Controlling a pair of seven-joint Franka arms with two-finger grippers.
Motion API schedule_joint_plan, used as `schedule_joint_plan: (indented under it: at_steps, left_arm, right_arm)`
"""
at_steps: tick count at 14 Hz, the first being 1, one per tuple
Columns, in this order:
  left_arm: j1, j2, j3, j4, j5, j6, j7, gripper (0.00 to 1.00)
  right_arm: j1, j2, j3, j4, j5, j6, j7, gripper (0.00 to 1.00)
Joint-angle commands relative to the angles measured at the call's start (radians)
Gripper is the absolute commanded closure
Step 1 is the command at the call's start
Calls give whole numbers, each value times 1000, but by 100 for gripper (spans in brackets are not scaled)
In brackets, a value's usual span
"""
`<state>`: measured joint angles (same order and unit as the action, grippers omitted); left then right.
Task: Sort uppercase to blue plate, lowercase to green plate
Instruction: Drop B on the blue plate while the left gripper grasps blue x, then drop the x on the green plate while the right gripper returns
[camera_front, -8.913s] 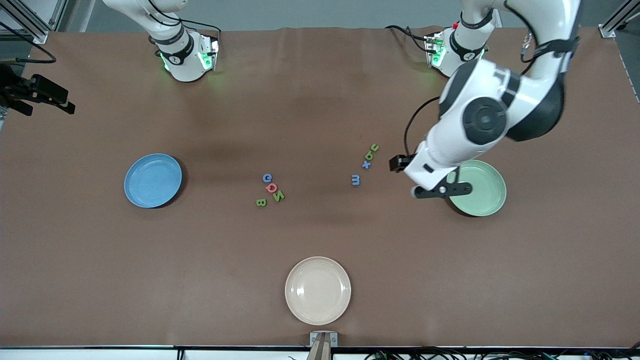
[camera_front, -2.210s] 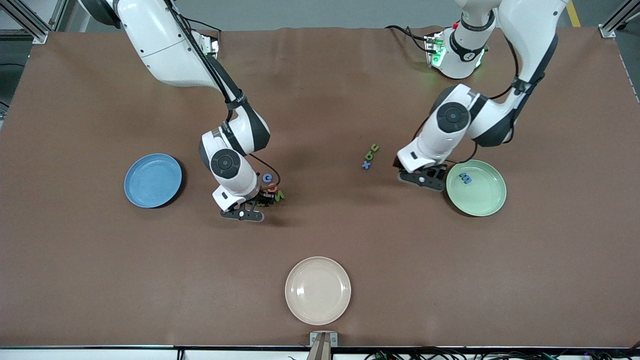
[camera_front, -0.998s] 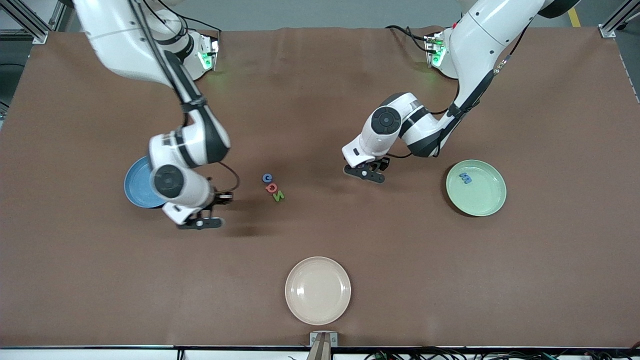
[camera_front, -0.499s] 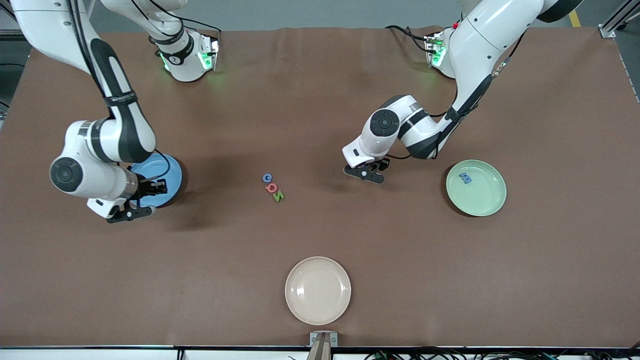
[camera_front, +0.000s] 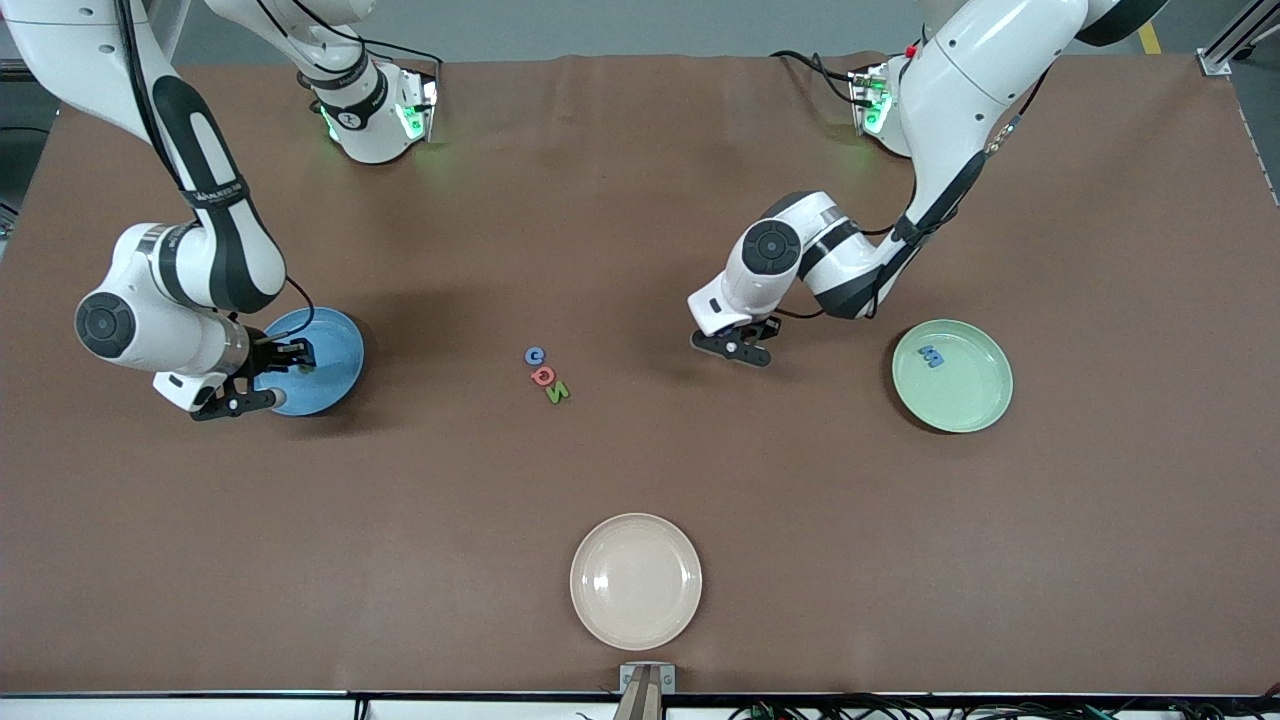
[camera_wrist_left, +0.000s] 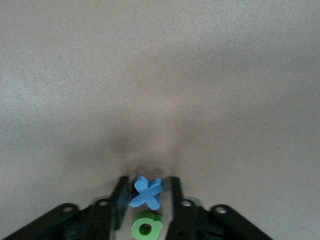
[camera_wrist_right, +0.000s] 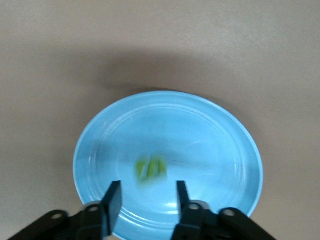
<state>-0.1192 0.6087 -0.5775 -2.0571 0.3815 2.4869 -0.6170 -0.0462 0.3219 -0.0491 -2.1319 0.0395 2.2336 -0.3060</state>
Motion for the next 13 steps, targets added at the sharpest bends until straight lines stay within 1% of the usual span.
schedule_joint_plan:
  at_steps: [1, 3, 6, 8, 10, 11, 12, 13]
  left_arm:
    - [3, -1, -4, -6, 27, 7, -17, 72]
    - [3, -1, -4, -6, 27, 6, -17, 78]
    - [13, -13, -4, -3, 28, -2, -14, 87]
    - [18, -30, -5, -1, 28, -3, -3, 88]
    - [65, -53, -8, -3, 33, -14, 20, 89]
    - [85, -70, -11, -8, 34, -37, 51, 89]
    - [101, -89, -13, -8, 34, -63, 81, 89]
    - [111, -105, -13, -12, 34, -81, 120, 89]
  right_arm:
    - [-8, -44, 21, -33, 0, 5, 2, 0]
    - [12, -57, 25, -31, 0, 3, 68, 0]
    - [107, -73, 28, -29, 0, -14, 255, 0]
    - [169, -86, 28, -31, 6, -14, 402, 0]
    - [199, -93, 34, -33, 14, -18, 612, 0]
    - [242, -98, 32, -30, 14, -32, 710, 0]
    - [277, -99, 26, -23, -4, -52, 778, 0]
    - [276, -92, 23, 4, -15, -64, 806, 0]
